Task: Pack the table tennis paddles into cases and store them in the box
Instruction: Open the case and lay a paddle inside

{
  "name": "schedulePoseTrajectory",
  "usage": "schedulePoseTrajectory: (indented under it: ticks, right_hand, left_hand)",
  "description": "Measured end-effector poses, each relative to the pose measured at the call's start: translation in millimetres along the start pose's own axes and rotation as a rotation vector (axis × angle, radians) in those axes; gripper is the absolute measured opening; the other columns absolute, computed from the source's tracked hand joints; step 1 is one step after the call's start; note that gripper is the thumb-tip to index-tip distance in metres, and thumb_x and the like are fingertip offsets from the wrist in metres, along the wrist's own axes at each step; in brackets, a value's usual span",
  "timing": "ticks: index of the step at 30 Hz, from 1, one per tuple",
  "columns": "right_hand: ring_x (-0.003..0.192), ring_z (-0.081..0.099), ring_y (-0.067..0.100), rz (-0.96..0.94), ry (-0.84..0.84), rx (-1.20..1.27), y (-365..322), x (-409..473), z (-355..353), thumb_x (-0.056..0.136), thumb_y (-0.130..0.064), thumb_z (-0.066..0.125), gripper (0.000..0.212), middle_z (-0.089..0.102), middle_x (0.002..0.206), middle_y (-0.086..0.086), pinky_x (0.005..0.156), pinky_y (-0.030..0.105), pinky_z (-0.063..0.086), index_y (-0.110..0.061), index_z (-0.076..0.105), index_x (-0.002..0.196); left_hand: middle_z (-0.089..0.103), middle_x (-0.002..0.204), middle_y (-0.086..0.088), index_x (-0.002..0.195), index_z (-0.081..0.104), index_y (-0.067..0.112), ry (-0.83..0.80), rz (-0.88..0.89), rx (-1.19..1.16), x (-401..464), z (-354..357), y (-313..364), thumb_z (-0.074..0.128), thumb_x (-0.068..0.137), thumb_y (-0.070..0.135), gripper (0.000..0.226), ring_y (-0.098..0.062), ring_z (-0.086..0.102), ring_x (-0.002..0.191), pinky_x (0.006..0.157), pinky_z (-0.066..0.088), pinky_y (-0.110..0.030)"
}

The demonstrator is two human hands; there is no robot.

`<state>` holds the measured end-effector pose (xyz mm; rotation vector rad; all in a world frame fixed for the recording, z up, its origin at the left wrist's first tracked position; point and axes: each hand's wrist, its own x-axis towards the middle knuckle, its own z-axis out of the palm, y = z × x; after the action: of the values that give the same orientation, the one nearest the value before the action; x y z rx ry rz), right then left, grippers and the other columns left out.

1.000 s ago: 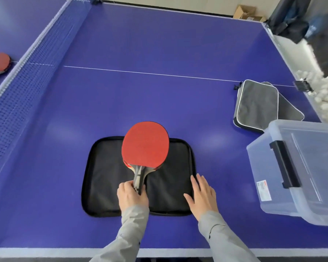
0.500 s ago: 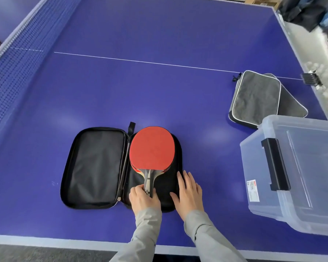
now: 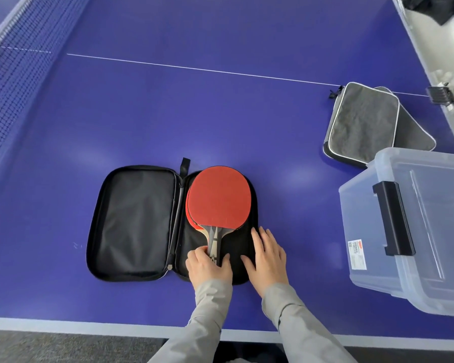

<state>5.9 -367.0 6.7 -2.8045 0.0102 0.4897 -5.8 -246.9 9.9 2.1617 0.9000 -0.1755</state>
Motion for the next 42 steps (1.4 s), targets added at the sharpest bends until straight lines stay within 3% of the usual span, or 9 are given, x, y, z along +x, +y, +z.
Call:
schedulePoseTrajectory:
  ticks: [2,4,8,12,15,21,29,36,42]
  right_hand:
    - [0.145,0.016,0.016,0.031,0.105,0.214,-4.0,1.7,-7.3,0.096,-0.035,0.046,0.059,0.024,0.155,0.000,0.112,0.033,0.021,-0.019,0.023,0.148]
    - [0.139,0.027,0.014,0.113,0.219,0.522,-10.8,7.5,-16.2,0.096,-0.028,0.050,0.053,0.034,0.148,0.000,0.109,0.027,0.025,-0.017,0.032,0.145]
    - [0.124,0.045,0.019,0.255,0.197,0.856,-29.6,42.4,-36.1,0.095,-0.021,0.052,0.047,0.043,0.137,0.006,0.106,0.032,0.036,-0.012,0.040,0.139]
    - [0.124,0.046,0.024,0.278,0.056,0.767,-39.1,76.5,-48.8,0.095,-0.023,0.052,0.052,0.040,0.140,0.011,0.107,0.037,0.036,-0.007,0.036,0.142]
    - [0.130,0.040,0.026,0.266,-0.007,0.684,-40.1,85.9,-50.3,0.094,-0.019,0.054,0.055,0.036,0.143,0.012,0.110,0.036,0.033,-0.007,0.034,0.143]
    - [0.129,0.042,0.023,0.261,0.043,0.662,-39.2,83.4,-47.4,0.093,-0.012,0.056,0.052,0.041,0.141,0.006,0.108,0.036,0.037,-0.011,0.036,0.141]
    - [0.132,0.039,0.021,0.227,0.078,0.662,-39.8,79.7,-45.8,0.092,-0.012,0.056,0.052,0.041,0.141,0.004,0.107,0.032,0.033,-0.013,0.038,0.141]
    - [0.132,0.040,0.021,0.217,0.082,0.669,-38.0,74.9,-40.9,0.093,-0.013,0.055,0.052,0.040,0.142,0.004,0.108,0.038,0.038,-0.014,0.037,0.142]
    - [0.128,0.043,0.020,0.196,0.104,0.651,-37.1,71.4,-37.7,0.095,-0.020,0.054,0.052,0.040,0.141,0.004,0.106,0.036,0.039,-0.012,0.035,0.143]
  left_hand:
    - [0.049,0.117,-0.007,0.118,0.052,0.006,-0.039,-0.041,-0.008,0.6,-4.6,2.4,0.074,0.074,0.039,0.059,-0.025,0.043,0.114,0.092,0.040,-0.036]
    - [0.044,0.124,-0.004,0.128,0.047,0.009,-0.067,-0.077,-0.170,9.6,-15.3,4.4,0.071,0.076,0.043,0.067,-0.021,0.042,0.118,0.099,0.039,-0.037]
    - [0.048,0.127,-0.005,0.132,0.044,0.009,-0.079,-0.088,-0.469,58.6,-45.8,17.9,0.069,0.081,0.031,0.061,-0.012,0.051,0.106,0.092,0.040,-0.026]
    - [0.054,0.129,-0.009,0.135,0.044,0.009,-0.196,-0.099,-0.470,101.6,-54.6,32.7,0.067,0.084,0.019,0.057,-0.020,0.053,0.115,0.101,0.041,-0.030]
    - [0.051,0.130,-0.010,0.133,0.047,0.007,-0.250,-0.024,-0.350,109.9,-51.7,33.9,0.068,0.083,0.013,0.054,-0.020,0.055,0.108,0.098,0.043,-0.031]
    - [0.043,0.128,-0.003,0.130,0.049,0.007,-0.234,0.093,-0.288,105.1,-48.9,28.5,0.070,0.078,0.001,0.056,-0.011,0.049,0.099,0.092,0.041,-0.022]
    - [0.048,0.133,-0.009,0.131,0.046,0.011,-0.298,0.032,-0.473,102.5,-53.6,20.1,0.065,0.076,-0.013,0.063,-0.023,0.056,0.111,0.100,0.047,-0.039]
    - [0.050,0.129,-0.001,0.133,0.045,0.015,-0.302,0.052,-0.510,101.2,-52.9,8.4,0.067,0.074,-0.013,0.069,-0.016,0.056,0.106,0.092,0.045,-0.025]
    - [0.047,0.127,0.003,0.132,0.047,0.016,-0.285,0.132,-0.420,100.6,-59.4,9.8,0.073,0.073,-0.004,0.067,-0.014,0.054,0.105,0.092,0.043,-0.023]
